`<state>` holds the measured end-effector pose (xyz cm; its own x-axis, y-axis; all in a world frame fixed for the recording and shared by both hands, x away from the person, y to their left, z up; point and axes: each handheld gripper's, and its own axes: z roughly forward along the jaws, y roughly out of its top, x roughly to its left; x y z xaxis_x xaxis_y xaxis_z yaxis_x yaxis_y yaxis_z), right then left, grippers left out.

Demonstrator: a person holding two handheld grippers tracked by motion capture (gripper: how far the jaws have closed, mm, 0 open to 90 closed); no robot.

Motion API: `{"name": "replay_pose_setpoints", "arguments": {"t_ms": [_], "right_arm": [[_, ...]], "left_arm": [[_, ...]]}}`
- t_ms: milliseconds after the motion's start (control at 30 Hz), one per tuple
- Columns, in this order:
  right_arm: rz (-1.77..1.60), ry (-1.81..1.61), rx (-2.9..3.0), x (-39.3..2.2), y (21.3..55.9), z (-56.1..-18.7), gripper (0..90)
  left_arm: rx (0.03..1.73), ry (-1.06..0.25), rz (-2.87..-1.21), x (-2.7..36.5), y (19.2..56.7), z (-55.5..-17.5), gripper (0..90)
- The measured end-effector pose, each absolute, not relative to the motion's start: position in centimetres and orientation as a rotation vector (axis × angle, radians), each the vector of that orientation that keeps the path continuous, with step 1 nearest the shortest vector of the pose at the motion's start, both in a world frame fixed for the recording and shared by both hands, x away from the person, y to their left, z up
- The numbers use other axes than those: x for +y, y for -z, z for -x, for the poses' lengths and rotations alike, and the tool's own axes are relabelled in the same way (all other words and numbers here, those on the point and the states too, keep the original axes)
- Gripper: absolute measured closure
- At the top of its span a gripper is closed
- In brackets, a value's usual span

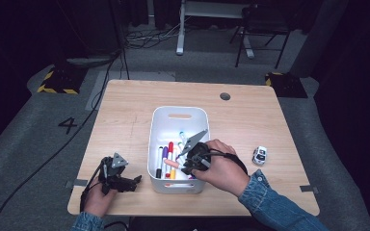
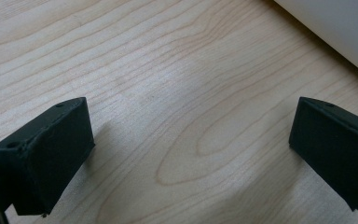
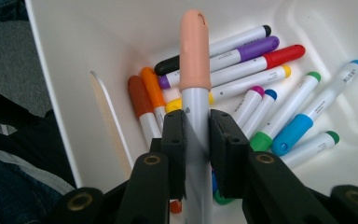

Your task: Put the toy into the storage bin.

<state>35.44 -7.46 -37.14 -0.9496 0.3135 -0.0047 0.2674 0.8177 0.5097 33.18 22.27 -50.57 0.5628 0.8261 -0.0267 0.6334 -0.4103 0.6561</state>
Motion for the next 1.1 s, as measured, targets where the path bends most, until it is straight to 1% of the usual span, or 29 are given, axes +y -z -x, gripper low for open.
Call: {"name": "replay_pose_setpoints", "arguments": {"t_ms": [333, 400, 500, 700, 900, 967, 1100], "right_arm": [[-0.490, -0.697, 2.948, -6.7, 37.6, -35.9, 76.1], [-0.511, -0.721, 2.937, -6.7, 37.6, -35.9, 66.5], [-0.517, -0.830, 2.886, -6.9, 37.5, -35.9, 46.8], [-0.541, -0.949, 2.801, -7.7, 35.9, -35.7, 39.7], [-0.562, -1.026, 2.722, -9.9, 34.3, -35.8, 37.6], [-0.579, -1.060, 2.692, -11.0, 33.9, -35.9, 36.0], [-0.627, -1.087, 2.639, -13.1, 33.2, -36.2, 35.5]], "left_arm": [[1.164, -0.402, -2.175, 22.3, 50.6, -33.2, 0.0], [1.164, -0.402, -2.175, 22.3, 50.6, -33.2, 0.0], [1.163, -0.400, -2.175, 22.3, 50.6, -33.2, 0.0], [1.163, -0.402, -2.176, 22.3, 50.6, -33.2, 0.0], [1.158, -0.400, -2.179, 22.3, 50.6, -33.3, 0.0], [1.158, -0.401, -2.181, 22.3, 50.6, -33.4, 0.0], [1.160, -0.399, -2.178, 22.3, 50.6, -33.4, 0.0]]}}
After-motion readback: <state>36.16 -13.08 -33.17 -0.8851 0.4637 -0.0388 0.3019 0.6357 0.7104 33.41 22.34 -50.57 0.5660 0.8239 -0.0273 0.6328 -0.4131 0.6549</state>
